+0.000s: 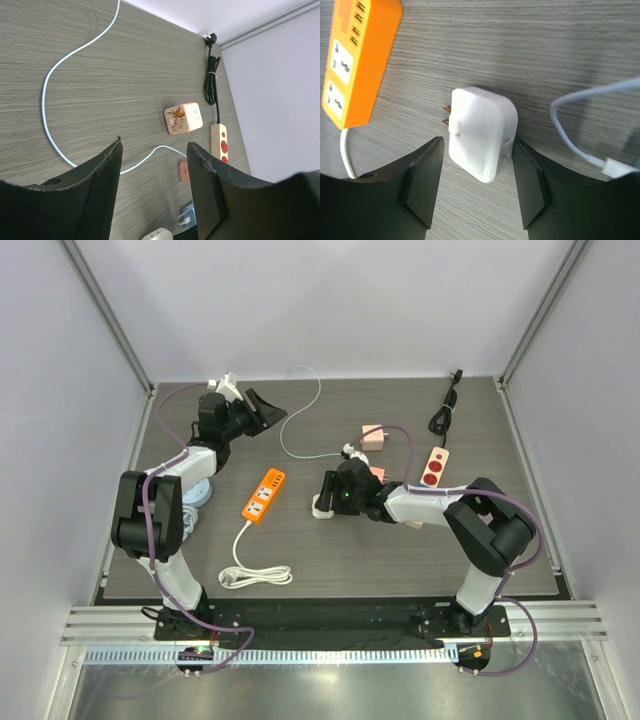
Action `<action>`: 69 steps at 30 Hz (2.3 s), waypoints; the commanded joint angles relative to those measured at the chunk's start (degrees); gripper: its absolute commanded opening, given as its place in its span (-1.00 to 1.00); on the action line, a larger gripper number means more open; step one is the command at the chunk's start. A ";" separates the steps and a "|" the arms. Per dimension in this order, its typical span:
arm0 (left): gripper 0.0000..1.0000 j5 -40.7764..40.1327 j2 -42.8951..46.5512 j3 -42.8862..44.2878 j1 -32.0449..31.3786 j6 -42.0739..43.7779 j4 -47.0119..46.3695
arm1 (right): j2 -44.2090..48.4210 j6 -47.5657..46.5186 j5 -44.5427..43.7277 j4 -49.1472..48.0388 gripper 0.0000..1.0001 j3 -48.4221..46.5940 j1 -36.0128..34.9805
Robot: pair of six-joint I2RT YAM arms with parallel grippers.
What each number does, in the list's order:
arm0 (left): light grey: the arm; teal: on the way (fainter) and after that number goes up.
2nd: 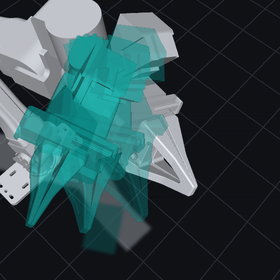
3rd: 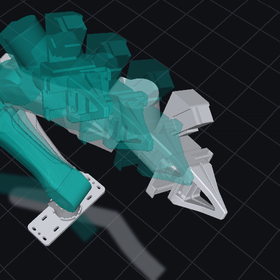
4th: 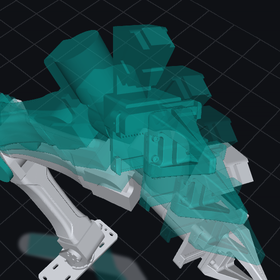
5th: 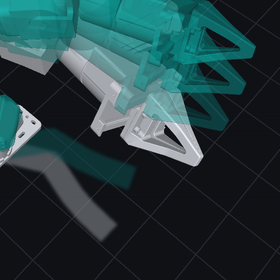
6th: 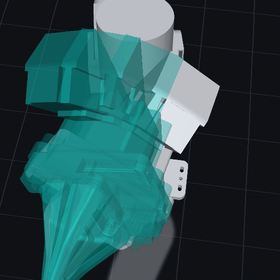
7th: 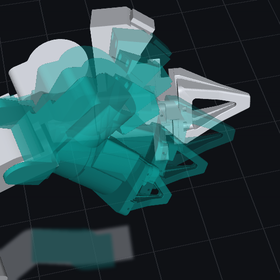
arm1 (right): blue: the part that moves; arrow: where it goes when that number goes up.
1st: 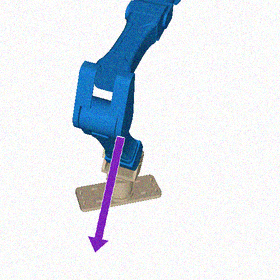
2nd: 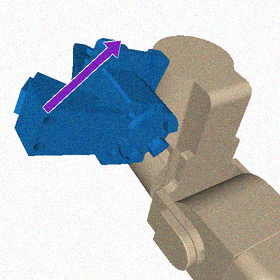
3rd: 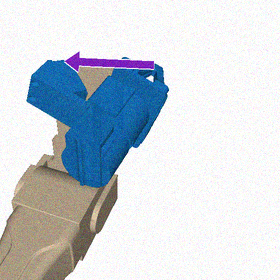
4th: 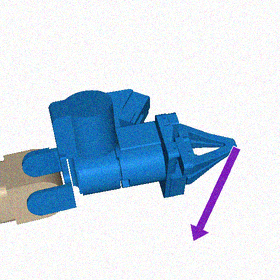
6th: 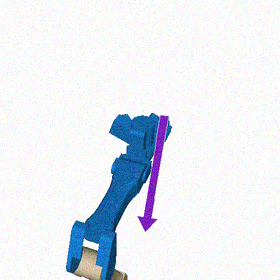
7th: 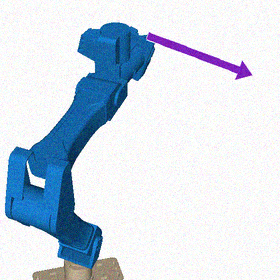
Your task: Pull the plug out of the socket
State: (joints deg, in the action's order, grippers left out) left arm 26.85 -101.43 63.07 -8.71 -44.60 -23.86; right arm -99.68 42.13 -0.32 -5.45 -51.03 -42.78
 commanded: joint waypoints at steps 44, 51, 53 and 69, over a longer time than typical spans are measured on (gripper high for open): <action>0.66 -16.46 -10.72 22.09 -43.14 27.71 12.76 | 43.61 -6.54 -5.57 33.94 0.01 8.04 50.51; 0.70 -23.95 -16.08 28.86 -48.77 32.38 19.02 | 42.99 0.73 -2.14 7.11 0.03 23.56 52.81; 0.71 -24.21 -16.87 29.13 -49.12 32.03 18.93 | 42.90 3.56 -2.32 -1.19 0.03 27.89 52.89; 0.80 -30.89 -25.48 43.01 -50.97 27.64 33.16 | 21.64 6.04 -0.66 -36.64 0.03 36.61 54.12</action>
State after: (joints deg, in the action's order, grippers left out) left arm -1.10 -126.34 101.95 -59.20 -14.87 4.49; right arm -76.99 49.23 -2.26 -32.99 -15.16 10.33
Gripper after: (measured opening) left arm 0.888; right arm 0.514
